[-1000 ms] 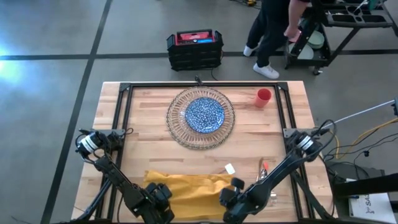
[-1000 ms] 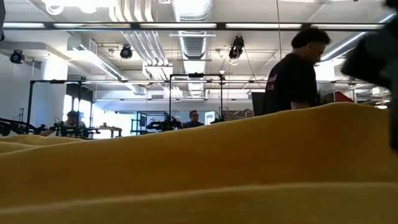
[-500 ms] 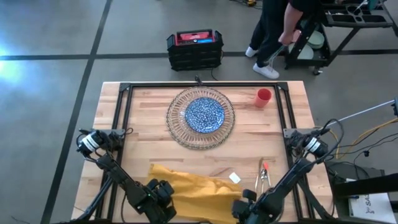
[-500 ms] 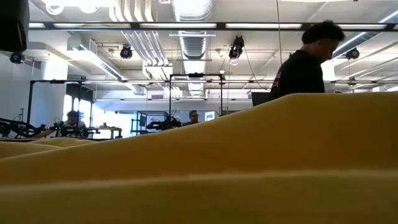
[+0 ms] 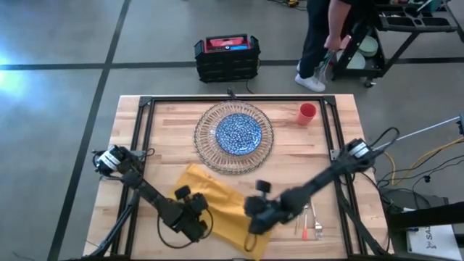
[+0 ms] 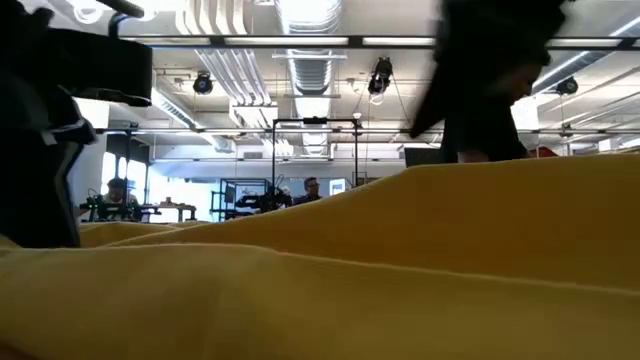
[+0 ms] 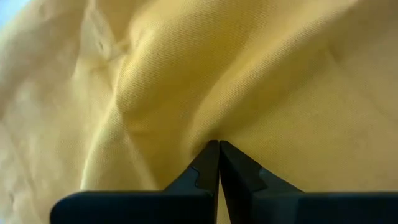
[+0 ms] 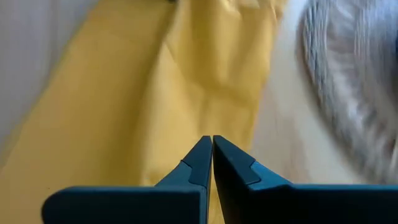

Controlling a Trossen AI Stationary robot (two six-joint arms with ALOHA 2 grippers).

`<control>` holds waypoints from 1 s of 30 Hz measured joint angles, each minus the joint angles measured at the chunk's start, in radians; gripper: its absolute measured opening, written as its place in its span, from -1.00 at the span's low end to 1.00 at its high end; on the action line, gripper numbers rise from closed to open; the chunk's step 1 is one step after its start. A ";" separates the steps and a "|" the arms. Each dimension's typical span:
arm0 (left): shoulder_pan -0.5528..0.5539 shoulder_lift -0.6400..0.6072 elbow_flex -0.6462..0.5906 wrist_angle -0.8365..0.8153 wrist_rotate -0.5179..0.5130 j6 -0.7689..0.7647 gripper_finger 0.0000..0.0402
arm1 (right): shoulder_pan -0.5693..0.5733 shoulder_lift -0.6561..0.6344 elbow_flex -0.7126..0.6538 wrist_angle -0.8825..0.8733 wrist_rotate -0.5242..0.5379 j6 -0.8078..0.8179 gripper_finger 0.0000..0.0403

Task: Set table place
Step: Fold the yellow napkin

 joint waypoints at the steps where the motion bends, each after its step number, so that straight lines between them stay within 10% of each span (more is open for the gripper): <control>1: 0.006 -0.004 -0.005 -0.005 -0.001 0.018 -1.00 | -0.032 0.001 0.000 0.034 -0.021 -0.063 -1.00; 11: -0.015 -0.081 -0.011 -0.123 0.009 -0.046 -1.00 | -0.279 0.035 -0.069 0.333 -0.363 -0.320 -1.00; 30: -0.010 -0.145 -0.008 0.322 -0.155 0.101 -1.00 | -0.331 0.196 -0.046 0.348 -0.320 -0.301 -1.00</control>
